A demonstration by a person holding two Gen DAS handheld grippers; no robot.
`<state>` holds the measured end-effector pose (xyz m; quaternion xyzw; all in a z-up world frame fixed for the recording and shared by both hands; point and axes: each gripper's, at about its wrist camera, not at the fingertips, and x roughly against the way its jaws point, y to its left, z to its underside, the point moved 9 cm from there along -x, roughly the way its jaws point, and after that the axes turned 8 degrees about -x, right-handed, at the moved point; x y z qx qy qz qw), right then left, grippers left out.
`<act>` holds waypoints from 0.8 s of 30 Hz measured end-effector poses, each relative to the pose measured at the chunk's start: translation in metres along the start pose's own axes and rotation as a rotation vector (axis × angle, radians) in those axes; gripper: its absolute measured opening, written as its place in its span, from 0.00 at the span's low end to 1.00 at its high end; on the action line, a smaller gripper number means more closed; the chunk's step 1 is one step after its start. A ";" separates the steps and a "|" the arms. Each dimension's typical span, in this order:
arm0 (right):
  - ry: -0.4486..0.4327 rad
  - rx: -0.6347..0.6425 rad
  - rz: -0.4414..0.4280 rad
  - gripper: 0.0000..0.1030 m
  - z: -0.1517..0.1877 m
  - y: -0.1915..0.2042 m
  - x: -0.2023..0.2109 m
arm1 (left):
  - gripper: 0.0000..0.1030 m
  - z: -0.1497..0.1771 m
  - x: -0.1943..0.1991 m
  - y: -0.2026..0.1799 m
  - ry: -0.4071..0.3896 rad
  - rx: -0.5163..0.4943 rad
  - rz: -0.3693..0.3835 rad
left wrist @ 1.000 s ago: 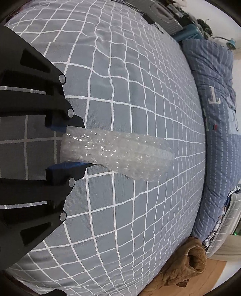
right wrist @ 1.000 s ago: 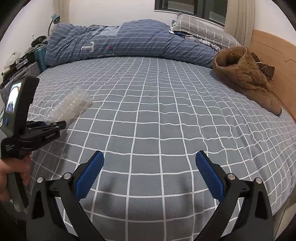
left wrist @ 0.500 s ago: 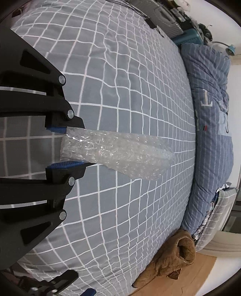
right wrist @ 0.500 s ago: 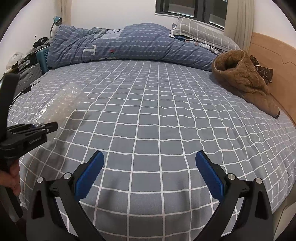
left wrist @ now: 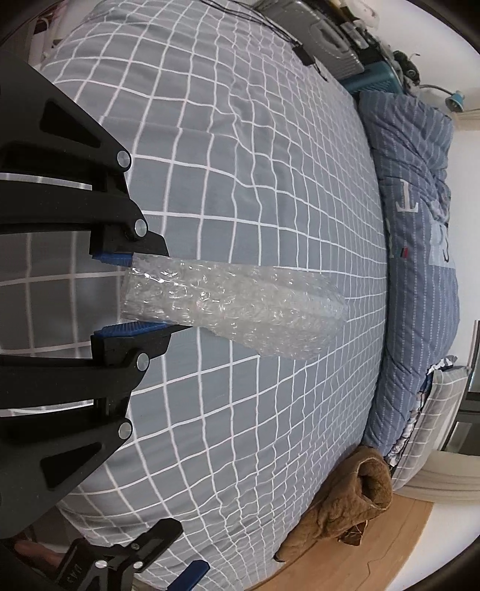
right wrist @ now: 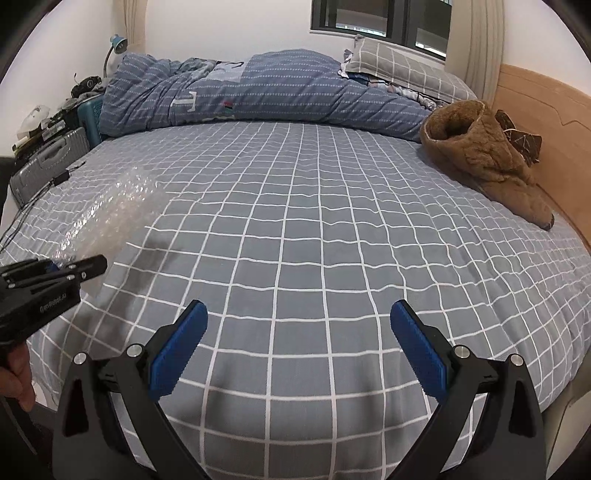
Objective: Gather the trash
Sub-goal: 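Lift the bubble-wrap sleeve with the left tool and carry it over the bin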
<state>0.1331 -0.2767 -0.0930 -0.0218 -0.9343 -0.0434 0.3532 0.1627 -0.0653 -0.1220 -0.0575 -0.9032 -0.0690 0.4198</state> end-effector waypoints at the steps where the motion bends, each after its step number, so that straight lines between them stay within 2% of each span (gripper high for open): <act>1: -0.004 -0.004 0.000 0.93 0.001 0.000 0.004 | 0.23 0.002 0.004 0.000 -0.002 0.001 0.000; 24: -0.033 -0.044 -0.015 0.93 0.032 0.005 0.080 | 0.23 0.067 0.088 -0.016 -0.031 0.016 0.065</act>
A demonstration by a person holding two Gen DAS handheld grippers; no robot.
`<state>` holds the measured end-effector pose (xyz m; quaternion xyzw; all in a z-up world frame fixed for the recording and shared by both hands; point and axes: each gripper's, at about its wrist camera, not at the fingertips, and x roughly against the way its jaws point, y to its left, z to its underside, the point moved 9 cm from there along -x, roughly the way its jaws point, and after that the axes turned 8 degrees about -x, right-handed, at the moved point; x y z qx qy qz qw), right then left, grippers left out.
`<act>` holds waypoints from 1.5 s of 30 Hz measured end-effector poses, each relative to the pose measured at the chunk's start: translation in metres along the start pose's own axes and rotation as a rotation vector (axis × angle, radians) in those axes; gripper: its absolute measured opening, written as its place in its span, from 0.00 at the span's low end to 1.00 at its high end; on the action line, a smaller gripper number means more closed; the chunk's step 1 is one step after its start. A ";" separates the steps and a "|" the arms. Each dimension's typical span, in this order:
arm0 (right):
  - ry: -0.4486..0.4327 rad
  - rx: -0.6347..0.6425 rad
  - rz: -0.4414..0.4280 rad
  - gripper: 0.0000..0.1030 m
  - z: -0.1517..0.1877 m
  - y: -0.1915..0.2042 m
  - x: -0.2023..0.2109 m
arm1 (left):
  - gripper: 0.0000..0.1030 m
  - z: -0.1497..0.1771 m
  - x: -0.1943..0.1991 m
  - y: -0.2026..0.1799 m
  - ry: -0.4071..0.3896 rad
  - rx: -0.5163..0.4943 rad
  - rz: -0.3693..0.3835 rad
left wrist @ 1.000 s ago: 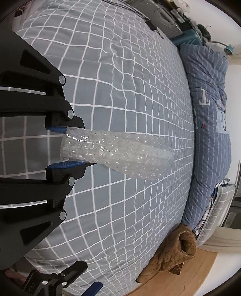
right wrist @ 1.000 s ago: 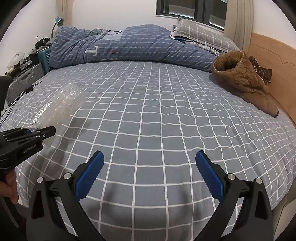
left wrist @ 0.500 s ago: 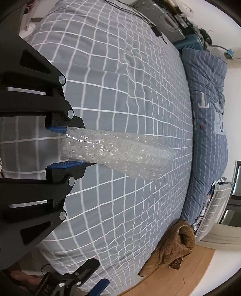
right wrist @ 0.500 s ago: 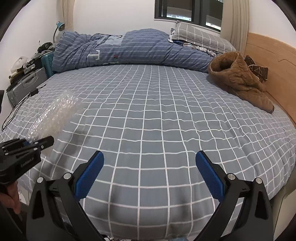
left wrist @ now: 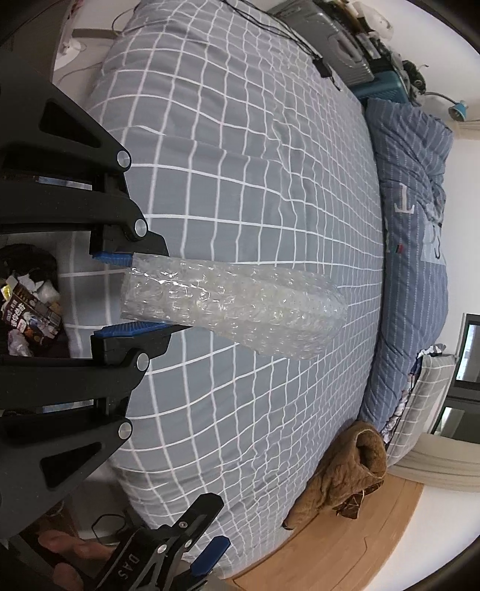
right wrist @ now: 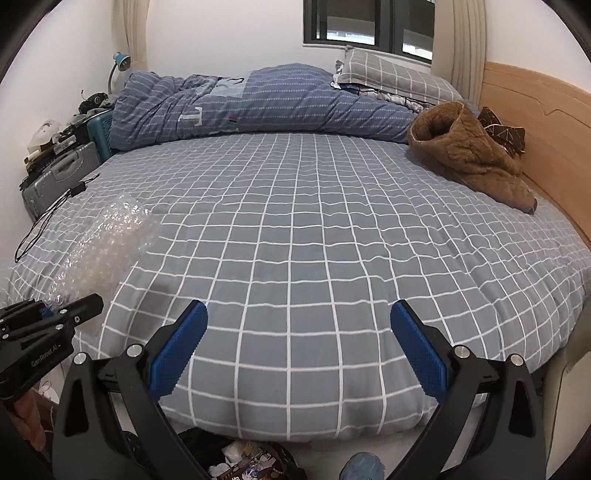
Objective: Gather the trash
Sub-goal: 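Lift the bubble-wrap sleeve with the left tool and carry it over the bin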
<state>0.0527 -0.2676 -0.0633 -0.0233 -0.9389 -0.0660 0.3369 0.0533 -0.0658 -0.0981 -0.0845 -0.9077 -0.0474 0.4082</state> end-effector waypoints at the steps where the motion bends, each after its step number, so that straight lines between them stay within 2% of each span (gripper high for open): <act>1: -0.001 0.000 -0.001 0.93 0.001 0.001 0.002 | 0.23 0.004 0.004 -0.002 -0.001 -0.001 0.000; 24: 0.043 0.019 -0.022 0.93 0.074 0.014 0.059 | 0.23 0.090 0.057 -0.027 0.052 -0.013 0.046; 41: 0.126 0.005 -0.031 0.93 0.126 0.026 0.092 | 0.23 0.161 0.073 -0.035 0.183 -0.022 0.048; 45: 0.152 0.012 -0.024 0.93 0.139 0.026 0.094 | 0.23 0.182 0.074 -0.035 0.235 -0.019 0.047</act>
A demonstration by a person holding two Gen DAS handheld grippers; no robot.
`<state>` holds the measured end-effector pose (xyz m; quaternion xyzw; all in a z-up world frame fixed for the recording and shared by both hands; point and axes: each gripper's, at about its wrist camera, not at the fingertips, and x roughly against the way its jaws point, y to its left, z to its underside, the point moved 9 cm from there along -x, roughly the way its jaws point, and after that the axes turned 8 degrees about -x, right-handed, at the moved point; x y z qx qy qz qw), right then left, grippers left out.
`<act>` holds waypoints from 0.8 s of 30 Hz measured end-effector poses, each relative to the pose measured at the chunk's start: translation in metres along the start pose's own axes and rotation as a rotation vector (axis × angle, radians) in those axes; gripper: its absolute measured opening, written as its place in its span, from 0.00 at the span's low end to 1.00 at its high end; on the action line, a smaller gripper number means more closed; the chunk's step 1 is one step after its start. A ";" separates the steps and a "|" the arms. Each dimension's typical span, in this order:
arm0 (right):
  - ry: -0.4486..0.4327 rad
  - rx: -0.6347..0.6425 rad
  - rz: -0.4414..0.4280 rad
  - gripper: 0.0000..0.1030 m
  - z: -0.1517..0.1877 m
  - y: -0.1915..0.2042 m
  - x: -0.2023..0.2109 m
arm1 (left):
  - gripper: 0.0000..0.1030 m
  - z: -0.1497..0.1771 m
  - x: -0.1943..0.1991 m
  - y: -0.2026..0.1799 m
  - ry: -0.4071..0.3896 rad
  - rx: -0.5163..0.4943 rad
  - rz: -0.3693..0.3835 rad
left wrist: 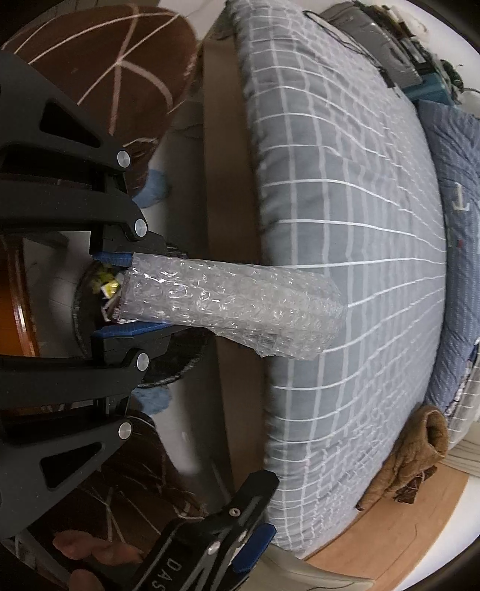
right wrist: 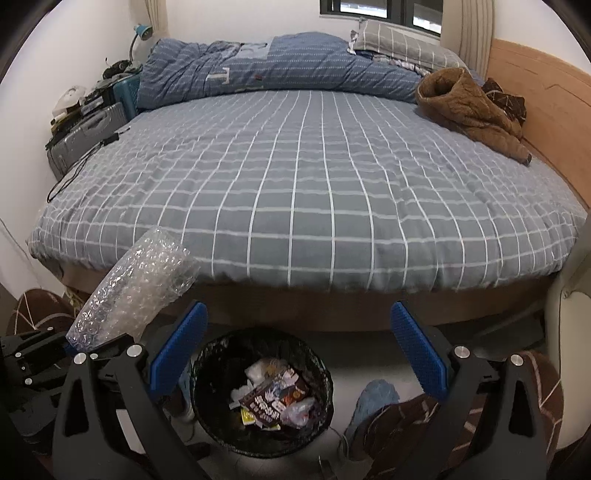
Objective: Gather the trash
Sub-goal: 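Lift the bubble-wrap sleeve with the left tool and carry it over the bin, then open the left tool to drop the bubble-wrap sleeve into the bin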
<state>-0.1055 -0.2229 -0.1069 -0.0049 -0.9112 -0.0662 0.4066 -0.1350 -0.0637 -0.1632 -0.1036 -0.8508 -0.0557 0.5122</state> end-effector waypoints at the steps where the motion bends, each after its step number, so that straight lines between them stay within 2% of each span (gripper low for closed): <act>1: 0.010 -0.004 0.003 0.93 0.003 -0.002 -0.001 | 0.23 0.004 -0.002 0.000 0.014 -0.004 -0.002; 5: 0.093 -0.049 -0.008 0.93 0.027 -0.009 -0.011 | 0.23 0.021 -0.011 -0.002 0.069 0.001 0.020; 8: 0.134 -0.054 -0.021 0.93 0.039 -0.010 -0.019 | 0.23 0.026 -0.017 -0.004 0.081 0.012 0.052; 15: 0.163 -0.018 0.022 0.93 0.058 -0.018 -0.042 | 0.23 0.029 -0.040 -0.001 0.099 0.010 0.039; 24: 0.214 0.002 0.062 0.92 0.065 -0.025 -0.074 | 0.24 0.036 -0.085 -0.005 0.184 0.000 0.056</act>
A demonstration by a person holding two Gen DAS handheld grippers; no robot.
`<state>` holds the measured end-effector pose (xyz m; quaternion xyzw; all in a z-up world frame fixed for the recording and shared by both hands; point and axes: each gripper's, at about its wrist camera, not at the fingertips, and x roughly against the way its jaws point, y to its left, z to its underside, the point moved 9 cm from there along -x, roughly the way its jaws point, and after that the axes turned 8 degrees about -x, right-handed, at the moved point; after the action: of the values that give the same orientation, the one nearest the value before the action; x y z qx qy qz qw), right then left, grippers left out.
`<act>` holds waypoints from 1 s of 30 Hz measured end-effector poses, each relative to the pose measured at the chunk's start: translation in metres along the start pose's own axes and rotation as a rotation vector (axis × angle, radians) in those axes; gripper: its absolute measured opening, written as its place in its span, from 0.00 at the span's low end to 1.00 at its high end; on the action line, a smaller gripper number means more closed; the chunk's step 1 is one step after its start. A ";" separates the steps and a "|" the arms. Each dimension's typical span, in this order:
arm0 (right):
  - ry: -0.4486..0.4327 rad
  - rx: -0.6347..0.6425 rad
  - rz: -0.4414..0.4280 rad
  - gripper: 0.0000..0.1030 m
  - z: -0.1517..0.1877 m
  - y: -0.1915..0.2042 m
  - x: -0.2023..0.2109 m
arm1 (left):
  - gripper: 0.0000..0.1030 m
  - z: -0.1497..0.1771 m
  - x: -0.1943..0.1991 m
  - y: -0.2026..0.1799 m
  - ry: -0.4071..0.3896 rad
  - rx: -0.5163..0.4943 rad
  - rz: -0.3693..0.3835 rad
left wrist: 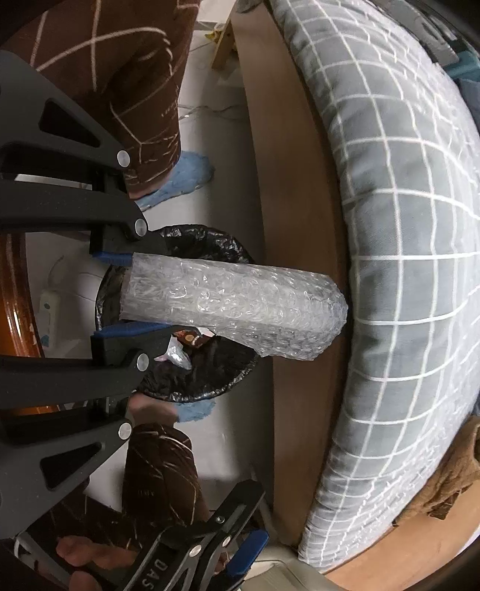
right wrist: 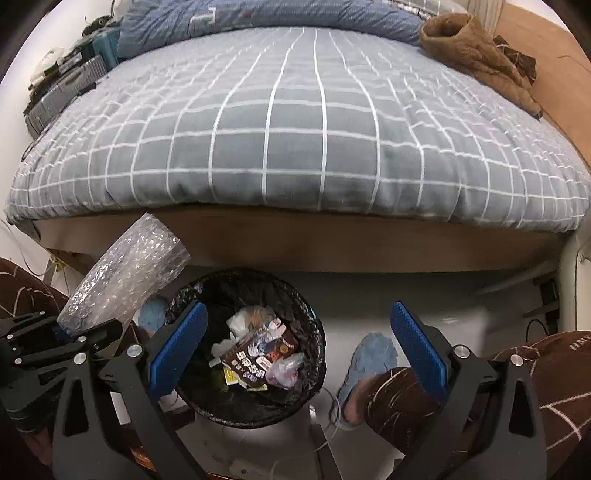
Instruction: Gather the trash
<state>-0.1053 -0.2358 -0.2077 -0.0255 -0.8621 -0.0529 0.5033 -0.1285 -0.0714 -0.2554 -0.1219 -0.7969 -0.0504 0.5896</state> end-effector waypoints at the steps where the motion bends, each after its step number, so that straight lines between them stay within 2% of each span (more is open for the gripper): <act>1: 0.008 -0.002 0.001 0.92 0.001 0.000 -0.002 | 0.24 0.000 -0.005 -0.001 0.011 -0.008 -0.007; 7: 0.061 -0.011 0.003 0.92 0.007 -0.002 -0.017 | 0.28 -0.001 -0.023 0.000 0.041 -0.008 -0.012; 12: 0.078 0.005 0.002 0.93 0.010 0.002 -0.023 | 0.48 -0.004 -0.024 0.002 0.023 -0.007 -0.019; 19: 0.069 0.014 -0.005 0.93 0.009 0.005 -0.022 | 0.65 -0.010 -0.016 0.006 -0.021 0.004 -0.029; 23: 0.052 0.016 -0.010 0.93 0.006 0.006 -0.018 | 0.78 -0.015 -0.008 0.009 -0.055 0.013 -0.038; 30: -0.002 -0.004 -0.035 0.93 -0.007 0.008 0.005 | 0.94 -0.032 0.028 0.013 -0.152 0.027 -0.053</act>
<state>-0.1009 -0.2285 -0.1998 -0.0113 -0.8629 -0.0634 0.5013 -0.1035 -0.0623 -0.2204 -0.0962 -0.8429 -0.0459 0.5274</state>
